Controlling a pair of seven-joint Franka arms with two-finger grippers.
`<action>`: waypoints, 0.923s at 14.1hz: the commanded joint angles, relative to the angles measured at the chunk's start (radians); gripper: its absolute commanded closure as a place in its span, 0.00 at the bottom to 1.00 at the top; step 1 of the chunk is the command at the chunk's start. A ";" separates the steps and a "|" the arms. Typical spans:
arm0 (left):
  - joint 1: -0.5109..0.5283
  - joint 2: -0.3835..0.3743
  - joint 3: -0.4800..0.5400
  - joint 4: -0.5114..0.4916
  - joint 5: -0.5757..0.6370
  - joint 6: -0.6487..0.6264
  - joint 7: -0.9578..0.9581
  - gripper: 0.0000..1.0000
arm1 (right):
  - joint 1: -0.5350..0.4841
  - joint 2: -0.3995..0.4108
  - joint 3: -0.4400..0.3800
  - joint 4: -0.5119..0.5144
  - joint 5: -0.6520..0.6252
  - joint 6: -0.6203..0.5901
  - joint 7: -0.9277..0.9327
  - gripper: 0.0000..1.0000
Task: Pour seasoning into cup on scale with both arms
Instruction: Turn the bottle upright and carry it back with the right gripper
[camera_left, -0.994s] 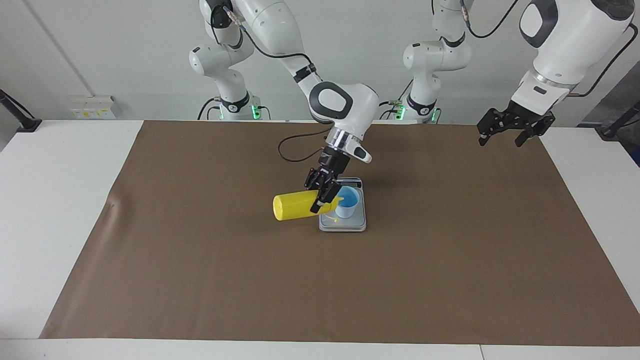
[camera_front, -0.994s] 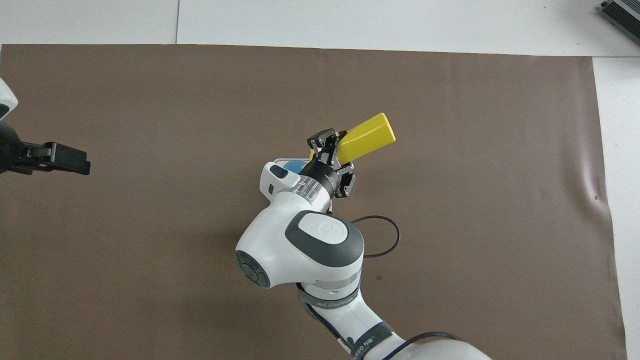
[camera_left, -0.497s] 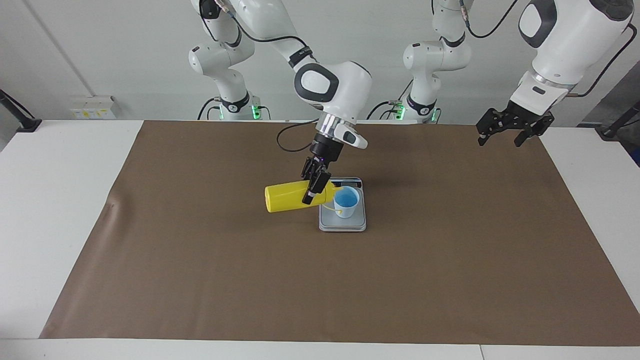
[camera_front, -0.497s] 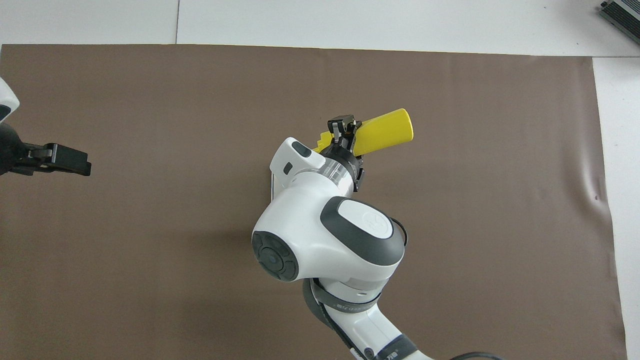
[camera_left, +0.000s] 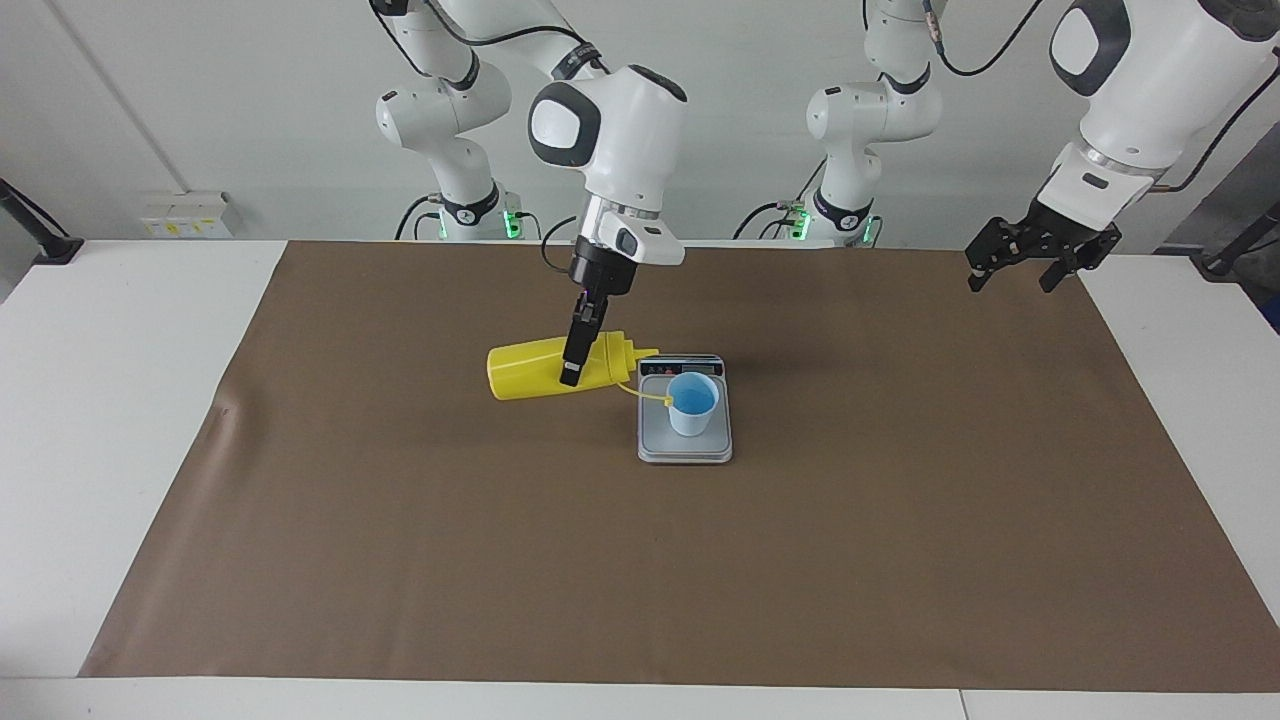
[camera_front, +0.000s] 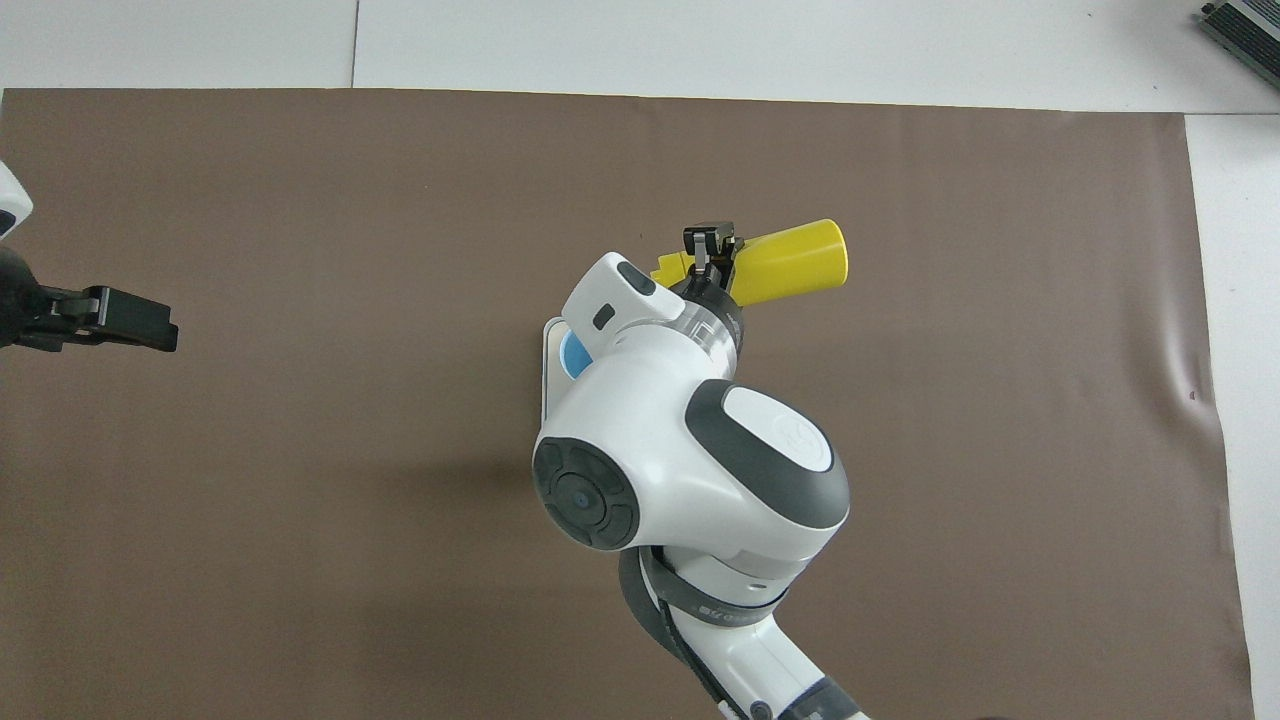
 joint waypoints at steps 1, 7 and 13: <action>0.011 -0.029 -0.008 -0.030 0.010 -0.002 0.004 0.00 | -0.071 -0.059 0.010 -0.020 0.153 0.013 -0.069 1.00; 0.011 -0.029 -0.008 -0.030 0.010 -0.002 0.004 0.00 | -0.266 -0.121 0.010 -0.049 0.587 0.015 -0.262 1.00; 0.011 -0.029 -0.008 -0.030 0.010 -0.002 0.004 0.00 | -0.469 -0.173 0.007 -0.210 1.111 0.128 -0.693 1.00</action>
